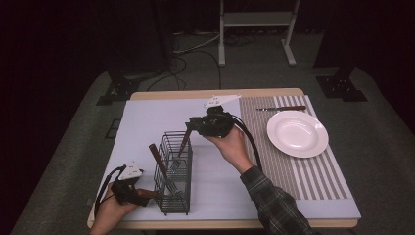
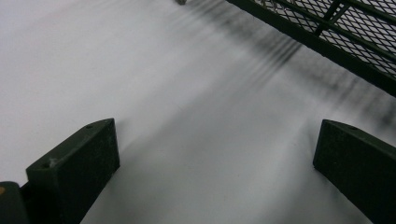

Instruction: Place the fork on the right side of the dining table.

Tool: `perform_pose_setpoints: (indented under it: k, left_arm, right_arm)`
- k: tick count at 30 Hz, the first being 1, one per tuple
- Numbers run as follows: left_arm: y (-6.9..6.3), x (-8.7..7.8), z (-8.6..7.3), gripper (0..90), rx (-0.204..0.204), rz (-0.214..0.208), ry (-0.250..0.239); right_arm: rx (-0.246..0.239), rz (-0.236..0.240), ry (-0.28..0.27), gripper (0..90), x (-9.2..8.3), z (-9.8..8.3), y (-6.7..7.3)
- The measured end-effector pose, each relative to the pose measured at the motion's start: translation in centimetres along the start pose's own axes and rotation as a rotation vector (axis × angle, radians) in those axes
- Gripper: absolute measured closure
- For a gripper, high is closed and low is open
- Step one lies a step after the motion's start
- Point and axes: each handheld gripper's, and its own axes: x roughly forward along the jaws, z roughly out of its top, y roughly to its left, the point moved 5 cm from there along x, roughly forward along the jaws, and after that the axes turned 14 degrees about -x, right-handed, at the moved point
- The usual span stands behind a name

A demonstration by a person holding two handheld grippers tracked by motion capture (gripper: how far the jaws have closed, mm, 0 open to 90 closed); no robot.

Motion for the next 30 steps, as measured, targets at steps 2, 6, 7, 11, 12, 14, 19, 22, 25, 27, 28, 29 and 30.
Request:
perform_pose_setpoints:
  k: [2, 6, 7, 11, 12, 14, 19, 22, 25, 27, 28, 29, 30]
  left_arm:
    - [0.0, 0.0, 0.0, 0.0, 0.000, 0.000, 0.000]
    - [0.0, 0.0, 0.0, 0.0, 0.001, 0.000, 0.000]
    - [0.0, 0.0, 0.0, 0.0, 0.001, 0.000, 0.001]
    - [0.0, 0.0, 0.0, 0.0, 0.002, 0.000, 0.004]
    - [0.0, 0.0, 0.0, 0.0, 0.002, 0.000, 0.004]
    - [0.0, 0.0, 0.0, 0.0, 0.002, 0.000, 0.003]
    - [0.0, 0.0, 0.0, 0.0, 0.002, 0.000, 0.003]
    - [0.0, 0.0, 0.0, 0.0, 0.002, 0.000, 0.002]
    - [0.0, 0.0, 0.0, 0.0, 0.002, 0.001, 0.002]
    - [0.0, 0.0, 0.0, 0.0, 0.002, 0.001, 0.001]
    - [0.0, 0.0, 0.0, 0.0, 0.002, 0.001, 0.001]
    - [0.0, 0.0, 0.0, 0.0, 0.001, 0.001, 0.001]
    - [0.0, 0.0, 0.0, 0.0, 0.001, 0.001, 0.001]
  right_arm:
    - [-0.004, 0.018, -0.008, 71.5, -0.3, 0.1, 0.3]
    - [-0.022, 0.055, -0.024, 73.7, -0.8, 0.4, 0.8]
    - [-0.026, 0.074, -0.035, 74.7, -1.0, 0.5, 0.9]
    - [-0.040, 0.097, -0.045, 76.0, -1.3, 0.6, 1.3]
    - [-0.043, 0.107, -0.049, 76.6, -1.4, 0.7, 1.4]
    - [-0.045, 0.126, -0.059, 77.5, -1.5, 0.8, 1.6]
    - [-0.039, 0.178, -0.086, 80.1, -1.8, 1.1, 2.1]
    - [-0.060, 0.165, -0.084, 80.2, -1.9, 1.3, 2.2]
    - [-0.073, 0.149, -0.081, 80.2, -2.1, 1.5, 2.3]
    - [-0.082, 0.136, -0.083, 80.2, -2.2, 1.7, 2.3]
    - [-0.082, 0.136, -0.083, 80.2, -2.2, 1.7, 2.3]
    - [-0.091, 0.130, -0.087, 80.2, -2.5, 2.0, 2.3]
    - [-0.091, 0.130, -0.087, 80.2, -2.5, 2.0, 2.3]
